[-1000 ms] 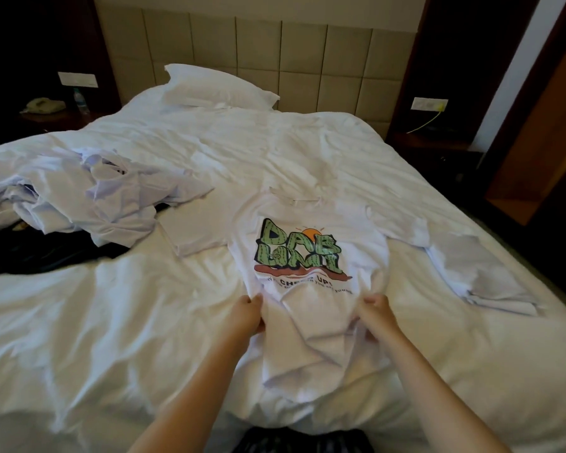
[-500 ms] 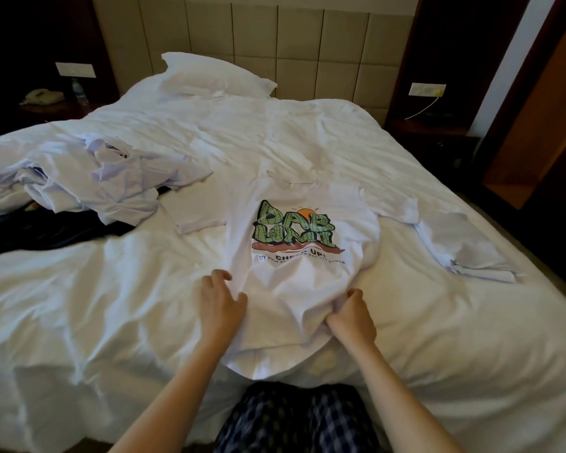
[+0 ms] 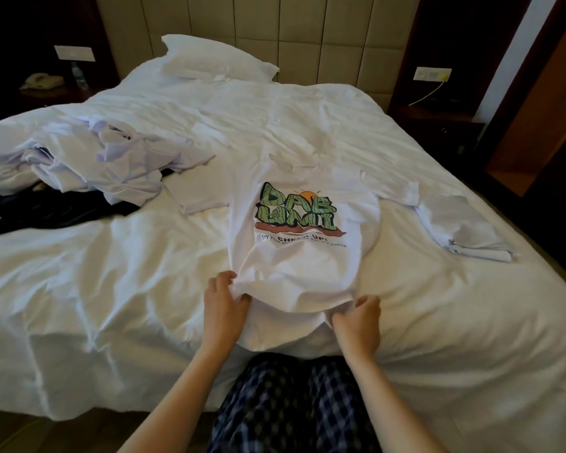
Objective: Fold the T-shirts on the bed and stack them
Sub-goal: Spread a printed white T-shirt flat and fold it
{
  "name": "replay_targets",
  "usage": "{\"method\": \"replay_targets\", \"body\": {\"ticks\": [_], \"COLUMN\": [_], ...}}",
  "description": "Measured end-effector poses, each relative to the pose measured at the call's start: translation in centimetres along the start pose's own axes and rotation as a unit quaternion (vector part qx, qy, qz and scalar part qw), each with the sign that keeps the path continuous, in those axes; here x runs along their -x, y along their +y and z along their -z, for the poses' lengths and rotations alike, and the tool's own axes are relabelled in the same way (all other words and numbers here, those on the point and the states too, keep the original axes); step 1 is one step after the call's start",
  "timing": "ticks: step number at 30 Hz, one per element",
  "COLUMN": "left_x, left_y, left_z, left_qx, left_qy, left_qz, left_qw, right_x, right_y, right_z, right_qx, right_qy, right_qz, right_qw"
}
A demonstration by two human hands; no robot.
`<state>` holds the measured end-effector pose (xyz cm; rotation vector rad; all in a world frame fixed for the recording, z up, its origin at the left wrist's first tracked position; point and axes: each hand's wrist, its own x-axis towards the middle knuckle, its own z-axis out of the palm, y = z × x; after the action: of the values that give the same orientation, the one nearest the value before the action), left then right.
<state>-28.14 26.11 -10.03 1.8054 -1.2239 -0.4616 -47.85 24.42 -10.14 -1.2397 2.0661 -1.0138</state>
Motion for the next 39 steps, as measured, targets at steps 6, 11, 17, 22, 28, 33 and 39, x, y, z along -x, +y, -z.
{"method": "replay_targets", "body": {"ticks": [6,11,17,22,28,33,39], "left_x": [1.6,2.0,3.1,3.2,2.7,2.9,3.8], "left_y": [0.4,2.0,0.8,-1.6,-0.8,-1.0,-3.2], "left_z": [0.1,2.4,2.7,2.4,3.3,2.3,2.6], "left_qx": [0.096,0.186,0.167,0.202,0.335,0.311,0.231], "left_qy": [0.001,0.184,0.218,0.112,0.22,0.196,0.096], "left_qz": [0.113,0.059,0.064,0.174,0.169,0.196,0.25], "left_qw": [0.989,0.963,0.959,0.957,0.9,0.909,0.935], "right_x": [-3.0,-1.8,-1.2,-2.5,-1.0,-0.3,-0.1], "right_y": [-1.1,-2.5,-1.4,0.4,0.2,3.2,4.6], "right_z": [0.4,2.1,1.5,1.5,4.5,5.2,5.1], "right_qx": [0.132,-0.203,-0.102,0.017,-0.191,-0.07,-0.145], "right_qy": [-0.037,0.131,0.043,-0.053,0.258,0.264,0.113], "right_qz": [0.154,0.091,0.084,0.064,0.091,0.16,0.002], "right_qw": [0.979,0.966,0.99,0.996,0.943,0.948,0.983]}}
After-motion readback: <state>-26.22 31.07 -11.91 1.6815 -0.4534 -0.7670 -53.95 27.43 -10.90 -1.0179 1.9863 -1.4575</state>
